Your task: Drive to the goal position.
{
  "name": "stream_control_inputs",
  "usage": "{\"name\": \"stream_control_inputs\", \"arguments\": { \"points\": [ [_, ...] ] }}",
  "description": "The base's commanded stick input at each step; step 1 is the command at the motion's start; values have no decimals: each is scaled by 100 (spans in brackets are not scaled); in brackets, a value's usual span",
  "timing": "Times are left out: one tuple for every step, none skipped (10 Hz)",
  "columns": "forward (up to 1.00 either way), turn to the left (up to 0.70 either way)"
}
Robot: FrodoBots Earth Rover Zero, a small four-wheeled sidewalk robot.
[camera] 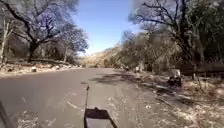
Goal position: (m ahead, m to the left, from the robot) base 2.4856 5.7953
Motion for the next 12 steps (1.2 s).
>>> {"name": "stream_control_inputs", "arguments": {
  "points": [
    [100, 0],
    [100, 0],
    [100, 0],
    [100, 0],
    [100, 0],
    [100, 0],
    [100, 0],
    [100, 0],
    [100, 0],
    [100, 0],
    [100, 0],
    [100, 27]
  ]
}}
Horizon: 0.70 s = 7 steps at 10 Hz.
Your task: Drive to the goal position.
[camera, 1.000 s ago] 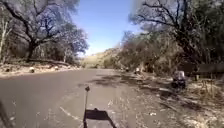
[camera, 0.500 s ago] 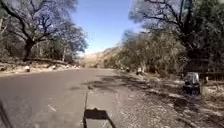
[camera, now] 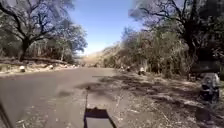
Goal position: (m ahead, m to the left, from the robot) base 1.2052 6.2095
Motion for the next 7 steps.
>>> {"name": "stream_control_inputs", "arguments": {
  "points": [
    [100, 27],
    [100, 0],
    [100, 0],
    [100, 0],
    [100, 0],
    [100, 0],
    [100, 0]
  ]
}}
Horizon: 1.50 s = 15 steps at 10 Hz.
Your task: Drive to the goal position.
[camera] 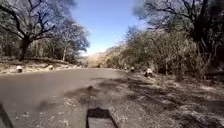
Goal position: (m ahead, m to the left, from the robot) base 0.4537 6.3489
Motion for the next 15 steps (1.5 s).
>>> {"name": "stream_control_inputs", "arguments": {
  "points": [
    [100, 0],
    [100, 0],
    [100, 0],
    [100, 0],
    [100, 0],
    [100, 0],
    [100, 0],
    [100, 0],
    [100, 0],
    [100, 0],
    [100, 0],
    [100, 0],
    [100, 0],
    [100, 0],
    [100, 0]
  ]
}}
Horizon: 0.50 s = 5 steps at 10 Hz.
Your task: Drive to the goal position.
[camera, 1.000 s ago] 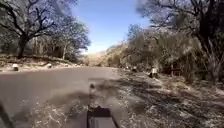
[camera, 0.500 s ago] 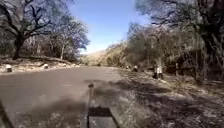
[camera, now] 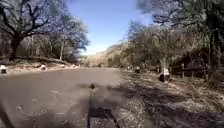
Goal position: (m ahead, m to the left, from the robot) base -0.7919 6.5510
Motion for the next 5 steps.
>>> {"name": "stream_control_inputs", "arguments": {
  "points": [
    [100, 0],
    [100, 0],
    [100, 0],
    [100, 0],
    [100, 0]
  ]
}}
